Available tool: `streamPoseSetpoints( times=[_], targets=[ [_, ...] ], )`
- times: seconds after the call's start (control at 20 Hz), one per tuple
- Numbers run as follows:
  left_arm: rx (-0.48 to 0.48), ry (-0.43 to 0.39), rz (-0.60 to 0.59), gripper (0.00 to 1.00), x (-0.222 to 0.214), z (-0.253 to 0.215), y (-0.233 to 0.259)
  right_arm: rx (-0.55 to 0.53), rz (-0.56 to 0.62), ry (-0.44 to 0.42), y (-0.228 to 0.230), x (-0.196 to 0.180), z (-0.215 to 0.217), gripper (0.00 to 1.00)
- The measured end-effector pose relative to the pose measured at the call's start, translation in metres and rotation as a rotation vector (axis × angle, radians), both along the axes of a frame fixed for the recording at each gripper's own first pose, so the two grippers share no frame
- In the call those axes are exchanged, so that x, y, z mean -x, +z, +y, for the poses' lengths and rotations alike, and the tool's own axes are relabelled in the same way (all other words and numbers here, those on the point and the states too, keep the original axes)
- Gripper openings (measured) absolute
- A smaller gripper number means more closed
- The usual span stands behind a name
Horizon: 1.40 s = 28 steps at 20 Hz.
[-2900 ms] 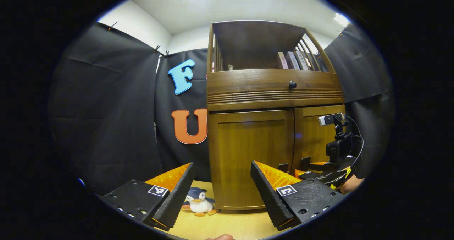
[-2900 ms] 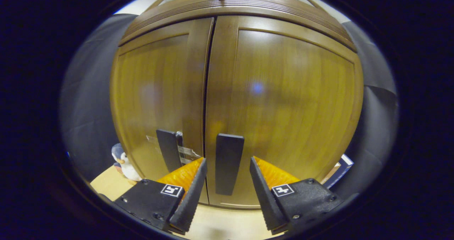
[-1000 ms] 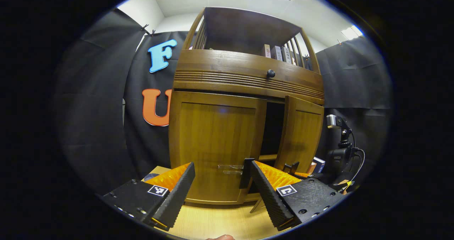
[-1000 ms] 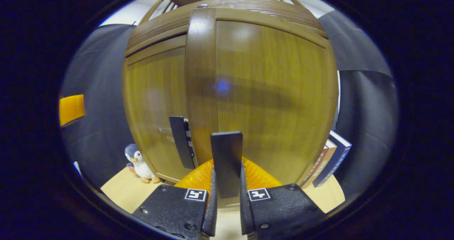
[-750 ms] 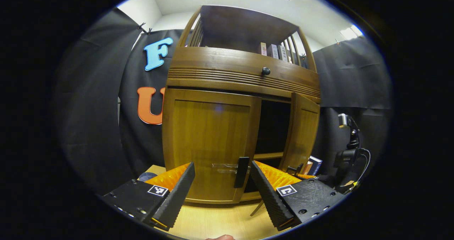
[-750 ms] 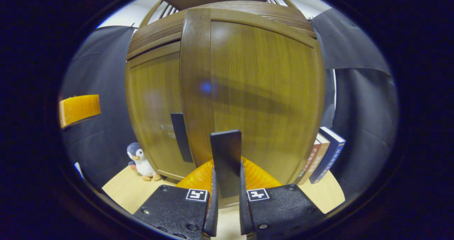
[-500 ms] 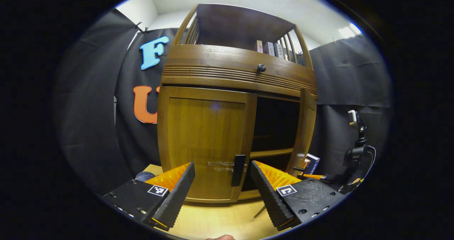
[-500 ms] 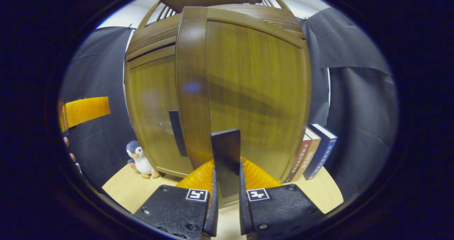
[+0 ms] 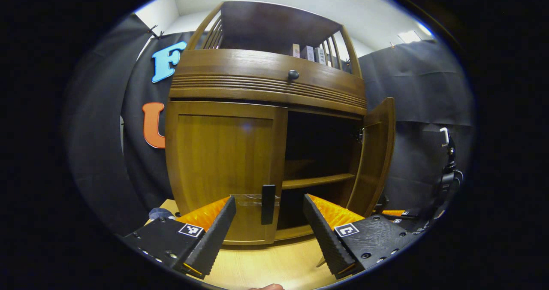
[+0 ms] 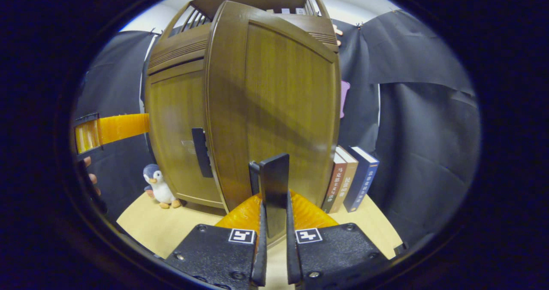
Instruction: Open the right door of the double-door shoe cabinet with the right hand, and open the left door with the left hand.
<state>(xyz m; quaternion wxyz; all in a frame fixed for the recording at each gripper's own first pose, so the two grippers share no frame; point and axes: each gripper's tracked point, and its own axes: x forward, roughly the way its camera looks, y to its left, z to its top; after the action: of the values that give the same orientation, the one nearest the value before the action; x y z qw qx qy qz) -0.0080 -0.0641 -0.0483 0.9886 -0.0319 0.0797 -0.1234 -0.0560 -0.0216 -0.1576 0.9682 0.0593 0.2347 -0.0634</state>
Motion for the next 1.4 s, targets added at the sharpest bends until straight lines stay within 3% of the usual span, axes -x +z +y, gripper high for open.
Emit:
streamPoseSetpoints(
  times=[0.35, 0.5, 0.55, 0.6, 0.65, 0.75, 0.8, 0.85, 0.9, 1.4],
  targets=[
    [-0.005, -0.059, 0.022, 0.95, -0.001, -0.027, -0.010, 0.045, 0.026, -0.122, 0.000, 0.030, -0.044, 0.14],
    [-0.012, -0.082, 0.042, 0.95, -0.002, -0.037, -0.017, 0.062, 0.027, -0.132, 0.001, 0.038, -0.061, 0.12],
    [-0.016, -0.083, 0.045, 1.00, -0.005, -0.033, -0.017, 0.069, 0.032, -0.146, 0.001, 0.042, -0.068, 0.10],
    [-0.018, -0.081, 0.048, 0.84, -0.005, -0.032, -0.018, 0.074, 0.036, -0.163, 0.000, 0.044, -0.075, 0.10],
    [-0.018, -0.078, 0.053, 0.95, -0.006, -0.033, -0.019, 0.074, 0.039, -0.178, 0.001, 0.046, -0.081, 0.08],
    [-0.015, -0.077, 0.064, 0.95, -0.008, -0.034, -0.021, 0.069, 0.046, -0.192, 0.003, 0.055, -0.089, 0.05],
    [-0.017, -0.080, 0.070, 0.84, -0.008, -0.035, -0.023, 0.066, 0.046, -0.195, 0.005, 0.058, -0.094, 0.05],
    [-0.020, -0.081, 0.071, 1.00, -0.009, -0.035, -0.024, 0.065, 0.044, -0.198, 0.006, 0.062, -0.099, 0.04],
    [-0.024, -0.082, 0.072, 0.95, -0.010, -0.036, -0.025, 0.065, 0.043, -0.199, 0.007, 0.064, -0.103, 0.04],
    [-0.055, -0.054, 0.080, 0.95, -0.022, -0.040, -0.031, 0.106, 0.025, -0.327, 0.019, 0.099, -0.169, 0.04]
  ],
)
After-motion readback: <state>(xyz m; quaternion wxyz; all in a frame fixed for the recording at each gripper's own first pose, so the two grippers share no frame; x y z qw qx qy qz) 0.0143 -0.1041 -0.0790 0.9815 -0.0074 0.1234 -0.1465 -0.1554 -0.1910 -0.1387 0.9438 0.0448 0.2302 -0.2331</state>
